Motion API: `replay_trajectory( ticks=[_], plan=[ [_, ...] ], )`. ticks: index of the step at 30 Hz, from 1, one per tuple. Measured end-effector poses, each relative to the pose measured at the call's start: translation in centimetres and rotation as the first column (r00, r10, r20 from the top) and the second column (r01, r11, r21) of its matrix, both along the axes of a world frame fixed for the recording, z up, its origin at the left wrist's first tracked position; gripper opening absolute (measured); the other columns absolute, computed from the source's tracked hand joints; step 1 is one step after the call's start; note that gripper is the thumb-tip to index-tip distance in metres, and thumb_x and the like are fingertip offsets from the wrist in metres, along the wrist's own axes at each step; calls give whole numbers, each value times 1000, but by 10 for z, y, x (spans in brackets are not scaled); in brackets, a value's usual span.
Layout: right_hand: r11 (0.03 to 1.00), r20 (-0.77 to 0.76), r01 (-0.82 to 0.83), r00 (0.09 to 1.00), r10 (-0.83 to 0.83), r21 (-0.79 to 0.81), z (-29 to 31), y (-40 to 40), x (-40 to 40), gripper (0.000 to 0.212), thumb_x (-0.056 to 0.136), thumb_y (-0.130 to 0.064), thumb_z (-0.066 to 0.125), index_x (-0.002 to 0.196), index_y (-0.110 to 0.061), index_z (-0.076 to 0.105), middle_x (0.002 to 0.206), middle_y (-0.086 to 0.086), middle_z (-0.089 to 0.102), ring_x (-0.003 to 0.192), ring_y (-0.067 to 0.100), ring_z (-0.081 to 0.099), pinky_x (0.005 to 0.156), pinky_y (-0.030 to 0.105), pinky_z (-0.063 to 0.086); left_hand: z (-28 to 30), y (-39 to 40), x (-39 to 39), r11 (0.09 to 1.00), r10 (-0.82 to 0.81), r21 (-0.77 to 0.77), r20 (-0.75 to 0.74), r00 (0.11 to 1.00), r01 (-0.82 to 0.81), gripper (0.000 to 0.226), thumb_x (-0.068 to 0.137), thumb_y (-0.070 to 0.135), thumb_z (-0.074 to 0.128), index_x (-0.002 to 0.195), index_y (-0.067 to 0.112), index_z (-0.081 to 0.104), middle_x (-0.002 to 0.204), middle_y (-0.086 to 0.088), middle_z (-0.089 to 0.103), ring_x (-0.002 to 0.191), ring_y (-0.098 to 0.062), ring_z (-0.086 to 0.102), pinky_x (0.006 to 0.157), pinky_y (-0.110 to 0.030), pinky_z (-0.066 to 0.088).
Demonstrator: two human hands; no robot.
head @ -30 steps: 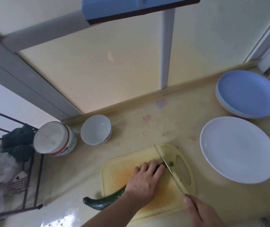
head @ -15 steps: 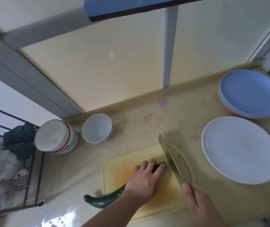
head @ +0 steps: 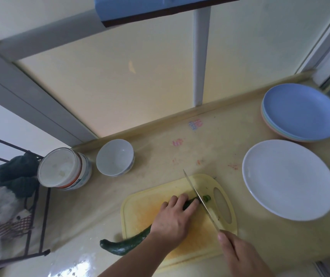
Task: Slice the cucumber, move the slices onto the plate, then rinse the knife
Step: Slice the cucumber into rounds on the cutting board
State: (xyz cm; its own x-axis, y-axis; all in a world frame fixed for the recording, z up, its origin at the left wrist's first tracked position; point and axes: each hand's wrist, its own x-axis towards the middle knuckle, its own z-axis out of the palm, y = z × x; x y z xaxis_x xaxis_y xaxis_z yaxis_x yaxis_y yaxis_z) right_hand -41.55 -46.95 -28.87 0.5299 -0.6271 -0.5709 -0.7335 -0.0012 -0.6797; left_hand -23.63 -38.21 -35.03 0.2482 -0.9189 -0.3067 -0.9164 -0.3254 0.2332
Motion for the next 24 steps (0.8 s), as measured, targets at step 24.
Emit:
replay_trajectory(
  ticks=[24],
  plan=[
    [1000, 36, -21, 999, 22, -10, 5, 1, 7, 20, 99, -35, 44, 83, -44, 53, 68, -3, 63, 69, 6, 58, 66, 22, 37, -15, 6, 1, 975, -13, -221, 45, 999, 23, 55, 84, 17, 64, 136, 27, 49, 124, -1, 54, 100, -24, 57, 72, -33, 58]
  ],
)
